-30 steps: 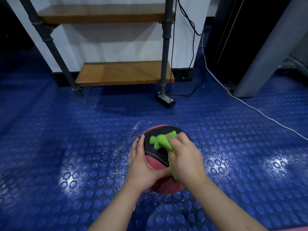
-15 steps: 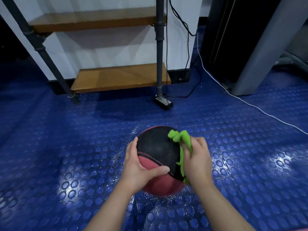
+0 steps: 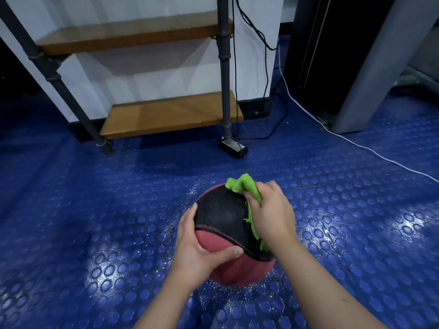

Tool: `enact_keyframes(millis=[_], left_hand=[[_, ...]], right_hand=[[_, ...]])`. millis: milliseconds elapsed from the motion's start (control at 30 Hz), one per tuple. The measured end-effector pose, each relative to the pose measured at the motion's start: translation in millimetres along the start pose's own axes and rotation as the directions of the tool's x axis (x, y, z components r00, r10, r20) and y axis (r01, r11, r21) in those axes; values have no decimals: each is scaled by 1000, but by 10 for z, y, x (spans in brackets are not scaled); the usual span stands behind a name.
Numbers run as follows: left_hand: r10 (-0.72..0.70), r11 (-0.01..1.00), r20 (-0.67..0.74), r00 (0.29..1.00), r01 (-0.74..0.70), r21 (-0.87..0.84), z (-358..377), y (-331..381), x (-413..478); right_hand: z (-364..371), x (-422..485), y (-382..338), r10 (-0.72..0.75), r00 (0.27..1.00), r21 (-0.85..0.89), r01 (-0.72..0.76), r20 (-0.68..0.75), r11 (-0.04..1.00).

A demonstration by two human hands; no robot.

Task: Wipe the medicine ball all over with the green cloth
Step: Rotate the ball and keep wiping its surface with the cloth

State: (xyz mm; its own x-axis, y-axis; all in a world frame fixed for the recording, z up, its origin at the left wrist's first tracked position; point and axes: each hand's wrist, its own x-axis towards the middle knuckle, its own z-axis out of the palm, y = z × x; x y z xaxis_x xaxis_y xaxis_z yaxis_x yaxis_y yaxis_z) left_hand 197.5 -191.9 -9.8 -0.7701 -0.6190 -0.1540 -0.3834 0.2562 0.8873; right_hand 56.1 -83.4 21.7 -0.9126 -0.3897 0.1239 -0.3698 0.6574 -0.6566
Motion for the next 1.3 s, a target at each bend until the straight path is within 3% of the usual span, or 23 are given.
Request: enact_keyframes(millis=[200,300,367,467,600,700,867,900,967,1067,1133,1300], left_hand=[[-52,977,92,994,31,210,-288,99,63],[49,938,105,993,-82,336,-251,204,45],[98,936,93,991,-124,329,-210,183,11],[63,956,36,997,-71,284,-219,123,-88],[84,954,41,996,-92,284,-217,122,-206],[83,959,40,996,-91,268,-226,81,-243],[89,959,51,995,-100,265,-238,57,-271],[90,960,56,994,-102,263,-243,63,-269],[83,962,55,995,-94,255,-257,70,-235],[83,961,64,995,-97,260,-265,75,-200],[94,958,58,994,-106,266,-250,74,-206],[99,958,55,994,-110,263,-226,119,-173]], right_hand=[[56,-130,-191,-154,988,-37,155,29,987],[131,-258,-324,-283,959,-113,283,16,952],[187,-361,-381,-361,933,-140,358,3,923],[213,-434,-337,-410,912,-112,405,-23,907],[129,-326,-93,-229,970,-36,227,-85,973],[117,-130,61,-54,999,55,54,1,997],[58,36,36,184,973,140,-203,138,969],[38,-28,-12,156,977,147,-177,145,973],[37,-224,-138,-30,992,89,19,121,996],[57,-363,-261,-283,950,-43,291,134,956],[58,-216,-241,-274,950,-81,289,151,954],[120,167,-186,-95,975,-94,115,200,989]])
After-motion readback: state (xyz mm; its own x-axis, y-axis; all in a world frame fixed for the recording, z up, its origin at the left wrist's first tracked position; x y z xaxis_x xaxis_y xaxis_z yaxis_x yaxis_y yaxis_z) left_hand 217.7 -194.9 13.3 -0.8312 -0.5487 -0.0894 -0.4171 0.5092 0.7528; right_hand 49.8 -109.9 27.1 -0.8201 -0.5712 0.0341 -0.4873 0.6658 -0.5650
